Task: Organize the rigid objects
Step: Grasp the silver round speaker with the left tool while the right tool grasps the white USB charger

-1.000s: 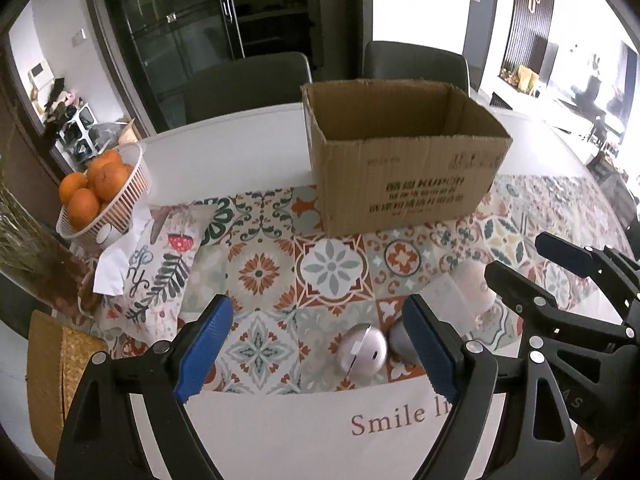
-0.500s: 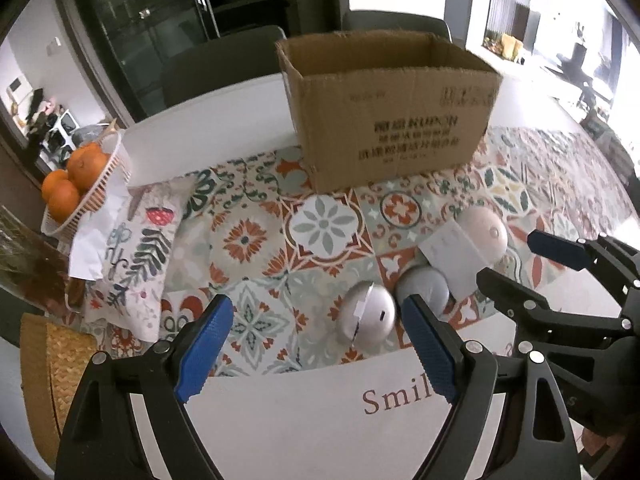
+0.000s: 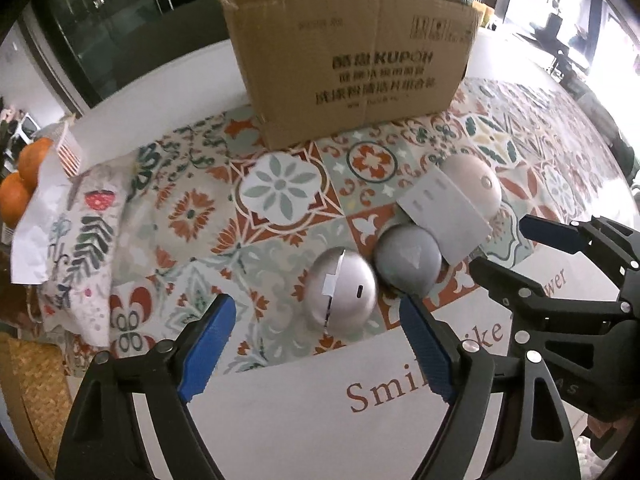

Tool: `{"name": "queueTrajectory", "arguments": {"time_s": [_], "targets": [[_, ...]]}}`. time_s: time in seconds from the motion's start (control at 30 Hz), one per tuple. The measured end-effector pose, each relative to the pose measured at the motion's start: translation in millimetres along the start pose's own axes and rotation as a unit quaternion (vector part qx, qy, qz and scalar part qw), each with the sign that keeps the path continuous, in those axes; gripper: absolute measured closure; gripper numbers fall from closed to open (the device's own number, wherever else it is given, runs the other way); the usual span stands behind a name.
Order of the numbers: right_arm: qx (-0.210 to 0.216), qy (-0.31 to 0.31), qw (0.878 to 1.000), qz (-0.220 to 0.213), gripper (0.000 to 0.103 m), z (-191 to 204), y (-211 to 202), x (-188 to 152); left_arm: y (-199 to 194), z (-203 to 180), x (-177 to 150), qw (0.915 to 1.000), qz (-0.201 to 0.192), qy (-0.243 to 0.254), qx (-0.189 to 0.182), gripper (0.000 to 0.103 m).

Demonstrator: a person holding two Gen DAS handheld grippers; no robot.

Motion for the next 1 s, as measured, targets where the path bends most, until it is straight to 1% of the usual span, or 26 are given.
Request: {"name": "queueTrajectory", "arguments": {"time_s": [0.13,0.23,0.3,0.4,0.67,0.83,1.0], "targets": [[-0.003,0.004,1.000,0.009,0.042,-0.8,6.8,-2.4,10.7,0.8,-1.1,0.9997,0.012,-0.001,-0.020,0.020],[-0.007,0.004,1.000,0.015,0.042,-2.1,12.4,-2.6,22.7,0.2,-3.1,0.9992,0.028,0.002,-0.028,0.021],[0.001,0.011,1.000,0.019,0.042,-3.2,15.1,-3.1,28.2,0.7,-3.8,0.9988,0.034,-0.003,-0.034,0.022],[-0.006,0.011,1.000,0.024,0.042,-3.1,20.2,-3.8,34.9,0.7,-4.4,0.9985,0.039,-0.008,-0.039,0.022],[-0.009,0.007,0.999,0.041,0.042,-4.3,32.7,-3.5,45.2,4.5,-3.5,0.9984,0.046,-0.013,-0.032,0.022],[-0.014,-0.016,0.998,0.059,0.042,2.5,41.5,-0.3,52.5,12.0,-6.1,0.9979,0.049,-0.027,-0.032,0.023],[-0.029,-0.038,0.997,0.061,0.042,8.5,47.2,6.2,58.5,20.0,-5.2,0.9975,0.050,-0.037,-0.032,0.026]]}}
Point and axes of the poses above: each gripper's, at about its wrist camera, not at the fingertips, and y roughly the way its jaws point, z to its left, x to its top, the point moved 4 cm from there along y, roughly the way its jaws point, and after that the axes turned 7 degrees about -x, right-handed, at the moved point
